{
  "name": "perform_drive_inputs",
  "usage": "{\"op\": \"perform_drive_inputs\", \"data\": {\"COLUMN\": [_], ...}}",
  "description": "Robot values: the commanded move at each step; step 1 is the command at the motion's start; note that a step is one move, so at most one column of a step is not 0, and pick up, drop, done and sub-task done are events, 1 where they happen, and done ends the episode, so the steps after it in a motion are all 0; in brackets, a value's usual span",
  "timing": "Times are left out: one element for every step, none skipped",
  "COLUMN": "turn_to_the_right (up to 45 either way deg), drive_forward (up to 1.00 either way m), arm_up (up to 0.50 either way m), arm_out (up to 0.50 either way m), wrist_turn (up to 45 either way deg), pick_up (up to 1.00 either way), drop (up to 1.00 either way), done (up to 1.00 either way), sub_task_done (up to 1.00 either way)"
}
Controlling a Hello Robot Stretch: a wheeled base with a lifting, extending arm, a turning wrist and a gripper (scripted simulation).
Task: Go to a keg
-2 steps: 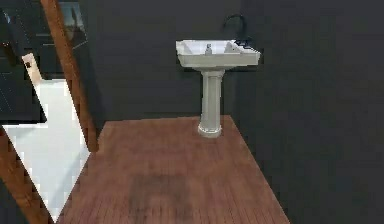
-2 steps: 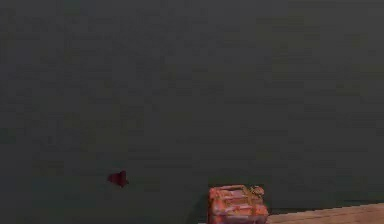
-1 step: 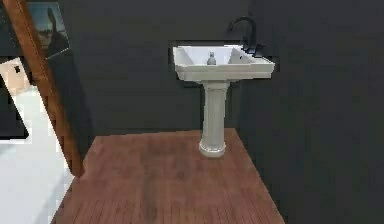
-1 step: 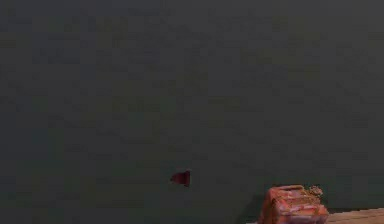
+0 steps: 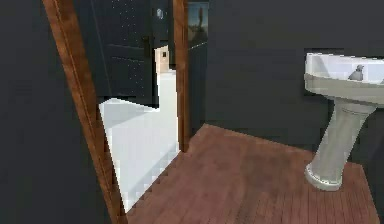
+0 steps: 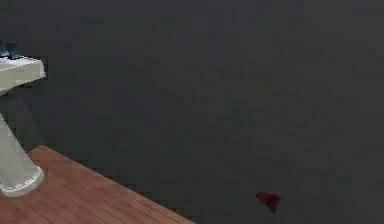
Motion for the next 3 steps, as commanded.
{"op": "perform_drive_inputs", "data": {"turn_to_the_right": [0.0,-12.0,0.0], "drive_forward": [1.0,0.0,0.2], "arm_up": [0.0,0.0,0.0], "arm_out": [0.0,0.0,0.0], "wrist_turn": [0.0,0.0,0.0], "pick_up": [0.0,0.0,0.0], "drop": [0.0,0.0,0.0], "done": [0.0,0.0,0.0], "sub_task_done": [0.0,0.0,0.0]}}
